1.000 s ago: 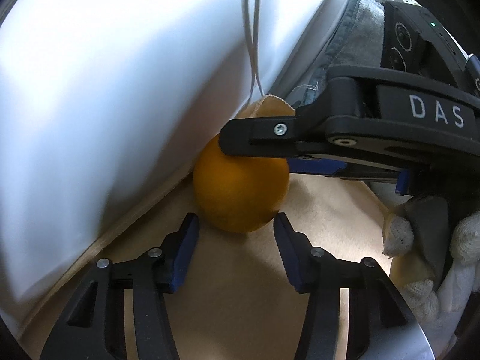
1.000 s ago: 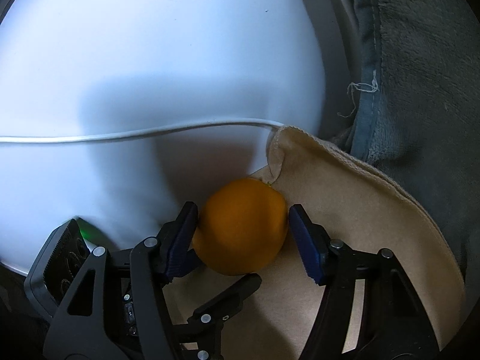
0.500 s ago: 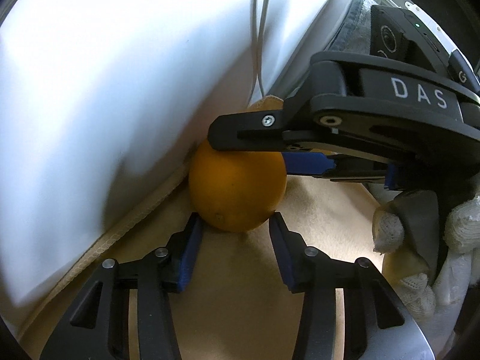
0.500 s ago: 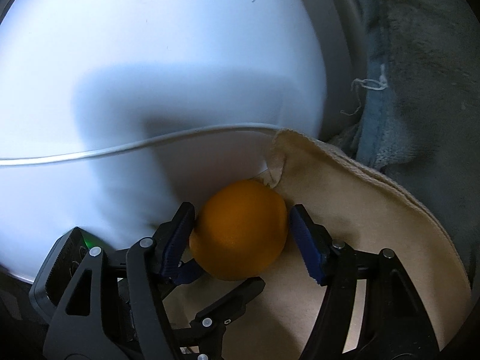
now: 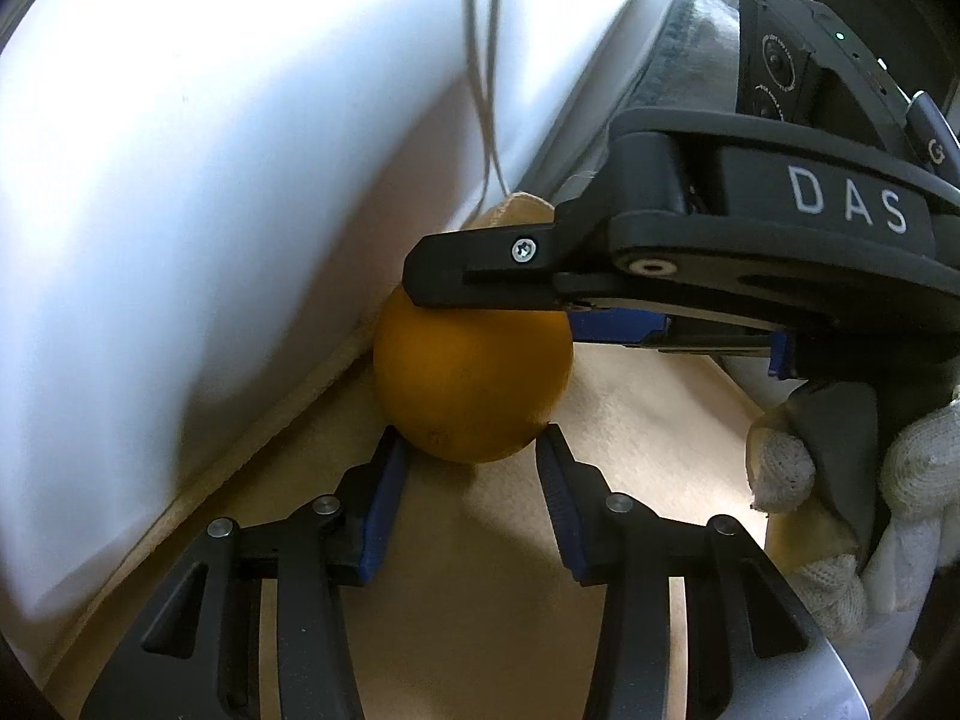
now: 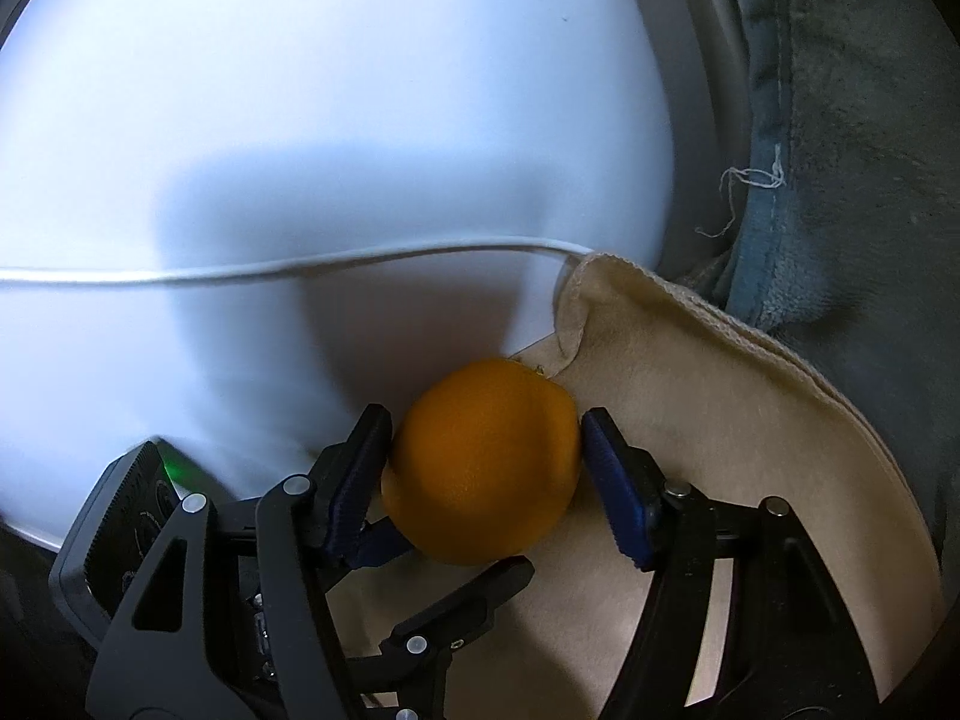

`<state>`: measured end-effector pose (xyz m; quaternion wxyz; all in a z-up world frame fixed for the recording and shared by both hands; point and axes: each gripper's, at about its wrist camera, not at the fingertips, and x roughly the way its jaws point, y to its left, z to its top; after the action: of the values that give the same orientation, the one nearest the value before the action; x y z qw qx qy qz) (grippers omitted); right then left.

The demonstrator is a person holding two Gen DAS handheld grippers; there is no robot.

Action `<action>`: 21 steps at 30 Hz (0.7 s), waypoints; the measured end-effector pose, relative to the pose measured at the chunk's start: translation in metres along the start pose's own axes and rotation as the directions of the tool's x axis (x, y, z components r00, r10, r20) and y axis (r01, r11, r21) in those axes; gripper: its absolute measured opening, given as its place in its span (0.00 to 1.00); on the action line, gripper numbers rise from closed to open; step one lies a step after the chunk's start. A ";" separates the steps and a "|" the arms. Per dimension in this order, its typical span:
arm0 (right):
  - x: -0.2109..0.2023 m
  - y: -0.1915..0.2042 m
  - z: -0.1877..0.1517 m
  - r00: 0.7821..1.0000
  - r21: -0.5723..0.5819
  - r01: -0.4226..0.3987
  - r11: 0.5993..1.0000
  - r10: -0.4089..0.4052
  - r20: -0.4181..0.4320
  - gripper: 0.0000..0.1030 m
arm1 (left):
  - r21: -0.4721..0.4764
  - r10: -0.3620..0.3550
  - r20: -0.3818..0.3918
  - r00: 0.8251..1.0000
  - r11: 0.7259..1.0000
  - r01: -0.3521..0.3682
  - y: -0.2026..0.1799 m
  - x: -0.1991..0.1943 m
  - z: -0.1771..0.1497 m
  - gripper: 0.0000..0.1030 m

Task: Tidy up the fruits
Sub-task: 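Close the right tool's fingers around the large orange, then lift and carry the large orange with the right tool over the plate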

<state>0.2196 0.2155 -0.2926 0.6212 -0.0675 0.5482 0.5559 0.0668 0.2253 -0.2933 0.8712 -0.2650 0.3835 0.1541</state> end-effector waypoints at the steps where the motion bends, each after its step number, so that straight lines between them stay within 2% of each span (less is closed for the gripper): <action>1: -0.002 0.001 -0.002 1.000 -0.004 0.002 1.000 -0.002 0.003 0.66 | 0.004 0.000 0.002 1.000 1.000 0.000 -0.002 -0.002 -0.001 0.42; 12: -0.033 0.018 -0.043 0.998 -0.005 0.028 1.000 -0.027 0.060 0.66 | 0.056 -0.029 0.029 0.999 0.998 0.027 -0.032 -0.035 -0.016 0.41; 21: -0.075 0.005 -0.057 0.992 0.033 0.061 0.998 -0.064 0.112 0.66 | 0.109 -0.075 0.026 0.997 0.991 0.072 -0.069 -0.060 -0.035 0.41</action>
<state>0.1973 0.1315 -0.2556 0.6694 -0.0438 0.5179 0.5308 0.0396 0.1452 -0.2442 0.8950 -0.2292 0.3681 0.1049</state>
